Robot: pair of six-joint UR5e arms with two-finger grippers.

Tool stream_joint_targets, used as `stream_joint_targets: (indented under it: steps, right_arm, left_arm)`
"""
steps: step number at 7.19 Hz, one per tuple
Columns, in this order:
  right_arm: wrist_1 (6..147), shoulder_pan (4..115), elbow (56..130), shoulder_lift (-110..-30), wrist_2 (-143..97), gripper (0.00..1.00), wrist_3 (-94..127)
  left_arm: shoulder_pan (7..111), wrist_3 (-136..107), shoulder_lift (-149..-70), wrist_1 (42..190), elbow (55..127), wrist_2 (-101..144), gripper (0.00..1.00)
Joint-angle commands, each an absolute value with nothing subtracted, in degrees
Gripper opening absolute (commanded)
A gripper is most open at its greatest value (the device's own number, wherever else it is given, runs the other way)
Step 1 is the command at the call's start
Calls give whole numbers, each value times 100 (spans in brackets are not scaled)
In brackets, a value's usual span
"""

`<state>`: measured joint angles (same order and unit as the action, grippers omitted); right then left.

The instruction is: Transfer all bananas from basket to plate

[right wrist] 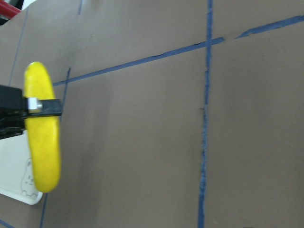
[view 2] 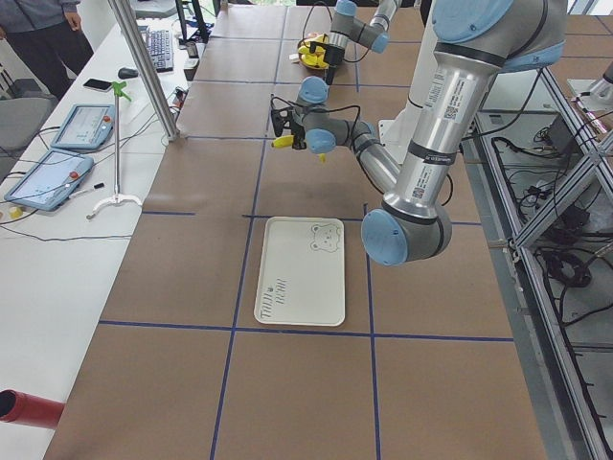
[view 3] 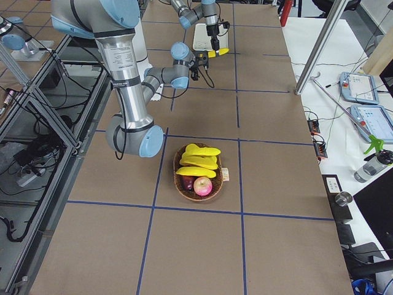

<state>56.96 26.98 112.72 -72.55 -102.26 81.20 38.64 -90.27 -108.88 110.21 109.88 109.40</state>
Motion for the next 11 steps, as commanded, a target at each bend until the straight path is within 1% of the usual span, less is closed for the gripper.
stream_joint_targets:
  steps: [1, 3, 4, 5, 6, 7, 8, 9, 10, 11]
  right_arm:
    - [7209, 3416, 11434, -7330, -10922, 100, 7616]
    - [8546, 3953, 11714, -7400, -11450, 100, 6387]
    - [8830, 4181, 11977, -7722, -11591, 100, 5789]
    - [8833, 4558, 12075, -8135, -11854, 100, 5035]
    - [8833, 4970, 12076, -8426, -12239, 100, 4392]
    - [8833, 5340, 12076, -8698, -12495, 100, 3794]
    - [8798, 5561, 12076, -8945, -12550, 100, 3397]
    - [8772, 5685, 12076, -9095, -12551, 100, 3219]
    - [8771, 5704, 12076, -9114, -12551, 100, 3199]
    - [8771, 5722, 12085, -9123, -12551, 100, 3199]
  left_arm:
    - [4208, -8896, -10688, 8956, 11495, 10942, 3]
    - [4341, -7906, -9918, 8815, 11662, 10942, 4]
    - [4672, -7023, -9514, 8850, 11672, 10977, 4]
    - [5137, -6100, -9292, 8885, 11628, 11047, 4]
    - [5629, -5386, -9273, 8886, 11454, 11727, 4]
    - [6025, -4900, -9116, 8955, 11130, 12255, 4]
    - [6134, -4913, -9045, 9461, 10796, 12304, 4]
    - [6143, -5226, -8792, 10371, 10323, 12296, 4]
    - [6135, -5856, -8685, 11415, 9805, 12305, 4]
    - [6135, -5958, -8675, 12183, 9165, 12305, 4]
